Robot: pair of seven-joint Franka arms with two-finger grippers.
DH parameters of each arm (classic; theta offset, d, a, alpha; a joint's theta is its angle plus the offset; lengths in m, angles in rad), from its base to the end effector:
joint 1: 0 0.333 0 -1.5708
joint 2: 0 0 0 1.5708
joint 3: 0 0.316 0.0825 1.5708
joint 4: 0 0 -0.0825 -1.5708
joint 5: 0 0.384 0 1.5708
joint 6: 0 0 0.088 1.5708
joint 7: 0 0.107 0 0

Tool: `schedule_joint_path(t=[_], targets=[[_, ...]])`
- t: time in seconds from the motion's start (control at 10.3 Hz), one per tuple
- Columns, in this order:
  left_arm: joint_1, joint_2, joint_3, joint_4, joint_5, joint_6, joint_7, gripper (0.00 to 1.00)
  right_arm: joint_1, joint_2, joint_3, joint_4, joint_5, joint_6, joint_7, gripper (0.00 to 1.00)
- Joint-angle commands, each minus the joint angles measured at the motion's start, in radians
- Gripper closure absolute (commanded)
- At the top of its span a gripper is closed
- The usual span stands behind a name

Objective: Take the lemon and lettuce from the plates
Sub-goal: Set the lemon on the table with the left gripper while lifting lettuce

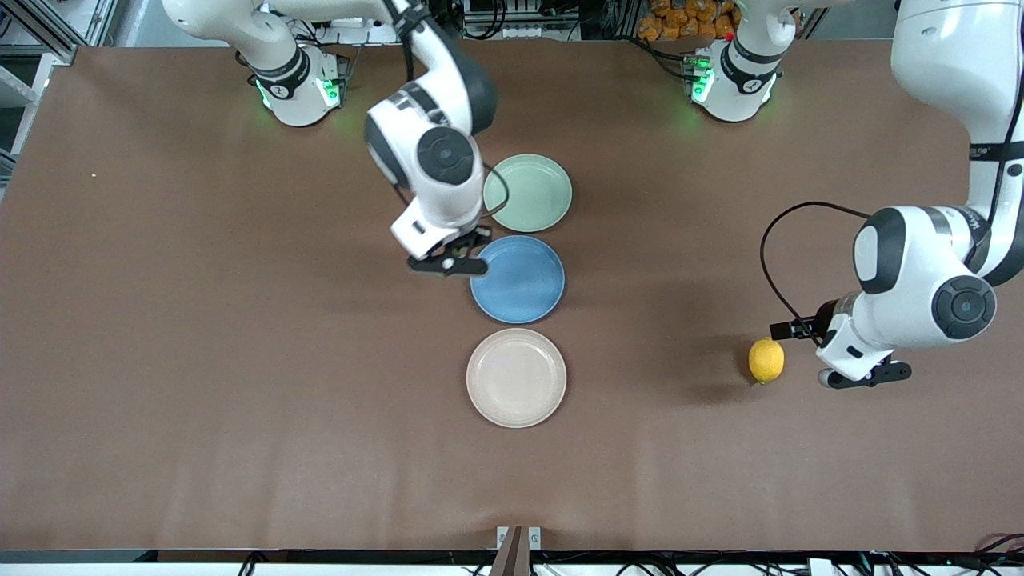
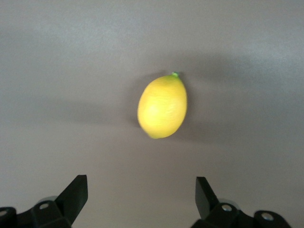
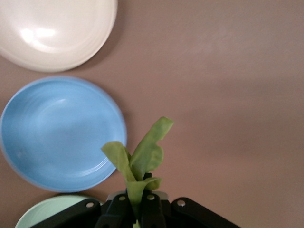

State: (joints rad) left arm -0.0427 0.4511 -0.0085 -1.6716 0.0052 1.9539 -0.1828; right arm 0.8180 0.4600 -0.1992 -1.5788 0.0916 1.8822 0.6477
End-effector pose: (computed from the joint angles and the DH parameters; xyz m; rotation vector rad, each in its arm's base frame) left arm 0.6502 -0.0324 0.3301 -3.1035 -0.2017 0.2611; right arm 0.5274 0.4040 0.3653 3.0452 -0.0757 -0.1767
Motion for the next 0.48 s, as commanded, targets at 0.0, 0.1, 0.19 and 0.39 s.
schedule_joint_path(t=[0.0,0.1,0.19,0.39], targets=[[0.009,-0.147,-0.008,-0.147,0.022,0.054,-0.021,0.00,-0.126,-0.001,0.015,0.011,-0.013,-0.022,-0.133,1.00],[0.009,-0.190,-0.010,-0.205,0.022,0.106,-0.023,0.00,-0.169,0.006,0.015,0.011,-0.018,-0.022,-0.193,1.00],[0.007,-0.227,-0.010,-0.259,0.022,0.150,-0.024,0.00,-0.204,0.015,0.014,0.008,-0.022,-0.020,-0.242,1.00],[0.006,-0.281,-0.010,-0.310,0.024,0.168,-0.024,0.00,-0.299,0.026,0.014,0.006,-0.030,-0.021,-0.345,1.00]])
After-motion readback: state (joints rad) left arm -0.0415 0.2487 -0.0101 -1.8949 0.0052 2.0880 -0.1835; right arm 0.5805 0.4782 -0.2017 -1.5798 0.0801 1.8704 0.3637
